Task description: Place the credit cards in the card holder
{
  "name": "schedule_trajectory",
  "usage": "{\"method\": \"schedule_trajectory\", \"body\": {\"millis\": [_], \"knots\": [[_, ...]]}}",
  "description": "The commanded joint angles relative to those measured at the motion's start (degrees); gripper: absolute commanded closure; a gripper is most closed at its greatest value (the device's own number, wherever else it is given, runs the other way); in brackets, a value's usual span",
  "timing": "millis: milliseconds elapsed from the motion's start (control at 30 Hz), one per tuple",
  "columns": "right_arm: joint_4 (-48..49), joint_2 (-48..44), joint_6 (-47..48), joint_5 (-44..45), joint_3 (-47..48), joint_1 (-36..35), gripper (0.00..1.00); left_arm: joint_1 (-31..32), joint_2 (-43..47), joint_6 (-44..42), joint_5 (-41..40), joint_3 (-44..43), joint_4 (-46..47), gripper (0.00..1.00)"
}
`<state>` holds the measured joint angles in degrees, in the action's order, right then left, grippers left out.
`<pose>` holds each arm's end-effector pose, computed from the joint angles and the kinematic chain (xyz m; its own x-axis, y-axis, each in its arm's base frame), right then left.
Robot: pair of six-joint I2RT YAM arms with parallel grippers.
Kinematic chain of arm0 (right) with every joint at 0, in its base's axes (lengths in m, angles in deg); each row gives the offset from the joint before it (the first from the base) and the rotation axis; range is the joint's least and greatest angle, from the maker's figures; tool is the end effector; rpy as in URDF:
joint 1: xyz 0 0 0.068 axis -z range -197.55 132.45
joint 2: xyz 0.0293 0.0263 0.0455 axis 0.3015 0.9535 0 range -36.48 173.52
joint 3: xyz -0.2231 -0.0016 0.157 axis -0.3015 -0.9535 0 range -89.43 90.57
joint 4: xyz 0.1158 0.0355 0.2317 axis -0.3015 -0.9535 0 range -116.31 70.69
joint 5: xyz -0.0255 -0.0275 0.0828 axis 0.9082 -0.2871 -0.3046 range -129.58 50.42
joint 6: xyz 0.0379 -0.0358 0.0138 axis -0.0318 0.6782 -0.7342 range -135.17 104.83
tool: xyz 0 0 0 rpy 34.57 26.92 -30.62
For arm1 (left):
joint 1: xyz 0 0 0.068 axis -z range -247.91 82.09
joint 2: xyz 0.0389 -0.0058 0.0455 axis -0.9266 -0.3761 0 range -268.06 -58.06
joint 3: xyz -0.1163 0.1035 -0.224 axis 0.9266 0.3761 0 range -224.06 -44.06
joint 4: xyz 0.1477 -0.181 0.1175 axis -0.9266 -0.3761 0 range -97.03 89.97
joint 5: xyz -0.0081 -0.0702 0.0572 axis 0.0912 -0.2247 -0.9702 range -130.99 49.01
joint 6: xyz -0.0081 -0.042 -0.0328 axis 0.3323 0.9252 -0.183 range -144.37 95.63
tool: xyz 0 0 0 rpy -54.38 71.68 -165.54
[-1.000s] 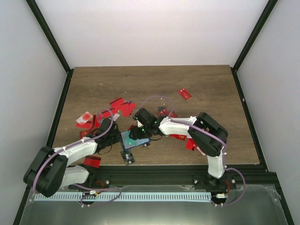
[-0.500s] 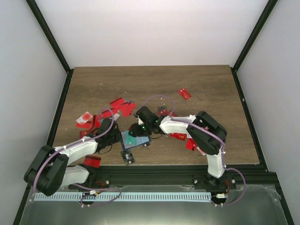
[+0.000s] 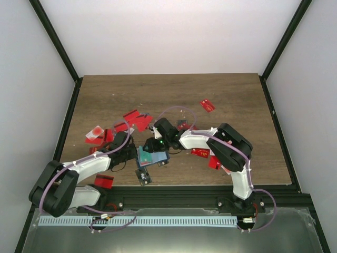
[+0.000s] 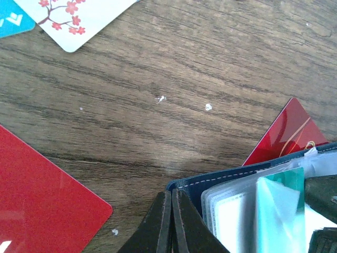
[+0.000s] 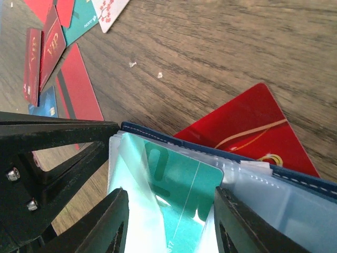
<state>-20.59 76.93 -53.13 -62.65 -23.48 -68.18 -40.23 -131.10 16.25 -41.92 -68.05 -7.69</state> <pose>0.2463 0.3221 0.1356 -0.9143 -0.2221 -0.3388 -0.3967 0.6599 0.6381 0.1853 -0.0966 0.1286 -0.8591 -0.2845 -0.4255 -0.1354 0.9280 -0.3471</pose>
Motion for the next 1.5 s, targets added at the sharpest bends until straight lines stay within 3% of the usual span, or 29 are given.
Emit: {"method": "schedule_trajectory", "body": {"millis": [0, 267, 400, 833, 1100, 1467], "knots": [[3.0, 2.1, 2.2, -4.4, 0.5, -0.2, 0.54, 0.0, -2.2, -2.4, 2.2, 0.0, -3.2, 0.96], [5.4, 1.0, 3.6, -3.7, -0.5, -0.2, 0.57, 0.0, -2.5, -2.9, 2.3, -0.1, -3.2, 0.96], [6.8, -0.3, 4.1, -2.3, -1.8, -0.1, 0.68, 0.0, -2.5, -3.1, 2.4, 0.0, -3.0, 0.96], [15.8, -7.6, 3.3, -6.6, -8.1, 1.0, 0.90, 0.0, -2.4, -3.6, 2.4, 0.1, -3.0, 0.96], [20.6, -15.5, 2.9, -7.1, -14.2, 1.4, 0.89, 0.0, -2.0, -4.2, 2.3, 0.1, -3.1, 0.96], [14.7, -11.0, 3.3, -3.0, -13.3, 3.2, 0.86, 0.0, -1.6, -4.8, 2.6, 0.2, -3.3, 0.96]]}}
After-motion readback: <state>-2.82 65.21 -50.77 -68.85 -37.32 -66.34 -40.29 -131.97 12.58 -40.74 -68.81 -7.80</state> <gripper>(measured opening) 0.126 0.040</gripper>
